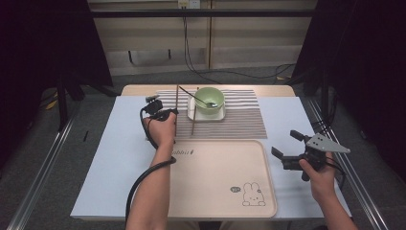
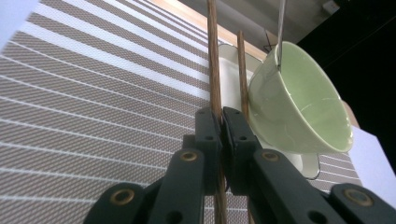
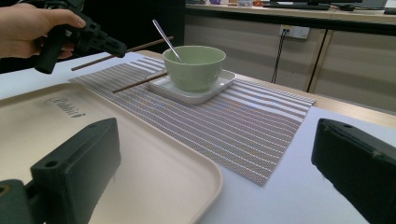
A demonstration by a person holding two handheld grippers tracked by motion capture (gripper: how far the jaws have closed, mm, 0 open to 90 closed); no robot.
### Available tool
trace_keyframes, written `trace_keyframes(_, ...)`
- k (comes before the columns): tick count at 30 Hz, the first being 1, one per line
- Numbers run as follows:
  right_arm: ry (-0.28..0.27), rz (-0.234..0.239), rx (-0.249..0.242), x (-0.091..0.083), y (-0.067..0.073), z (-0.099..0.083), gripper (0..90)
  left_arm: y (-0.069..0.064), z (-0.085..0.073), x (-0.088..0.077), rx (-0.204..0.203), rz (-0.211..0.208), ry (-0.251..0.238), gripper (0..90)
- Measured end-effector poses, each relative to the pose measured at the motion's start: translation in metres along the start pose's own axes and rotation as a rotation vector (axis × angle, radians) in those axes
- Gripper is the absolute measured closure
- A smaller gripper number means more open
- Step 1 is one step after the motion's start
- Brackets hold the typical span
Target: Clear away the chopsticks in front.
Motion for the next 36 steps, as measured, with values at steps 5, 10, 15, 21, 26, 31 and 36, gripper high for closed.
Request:
trace_keyframes(5,-0.005,0.004,0.004,0.002,0.001,0.001,1.1,0.005,0.001,-0.015,-0.002,-0.008,-0.021,86.0)
trace_keyframes(10,-0.005,0.004,0.004,0.002,0.001,0.001,1.3,0.010,0.001,-0.029,0.000,-0.014,-0.041,86.0)
trace_keyframes(15,-0.010,0.005,0.007,0.003,0.003,0.001,1.3,0.015,0.000,-0.044,0.014,-0.028,-0.062,86.0)
trace_keyframes(21,-0.007,0.009,0.001,0.003,0.004,0.001,1.3,0.022,-0.005,-0.059,0.011,-0.038,-0.078,86.0)
trace_keyframes(26,-0.005,0.012,-0.003,0.004,0.005,0.001,1.3,0.028,-0.011,-0.069,0.012,-0.038,-0.081,86.0)
trace_keyframes(31,0.000,0.013,-0.003,0.005,0.005,0.001,1.3,0.035,-0.016,-0.080,0.015,-0.030,-0.085,86.0)
trace_keyframes(36,-0.001,0.013,0.001,0.005,0.006,0.001,1.3,0.040,-0.022,-0.089,0.017,-0.037,-0.086,86.0)
Point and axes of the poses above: each handheld gripper's, and its own axes: x roughly forward along the jaws, z roughly out of its top, y roughly to its left, the point moved 7 cm from there along x, roughly forward along the jaws, and after that the axes turned 4 degrees about -x, right-handed, at the moved point
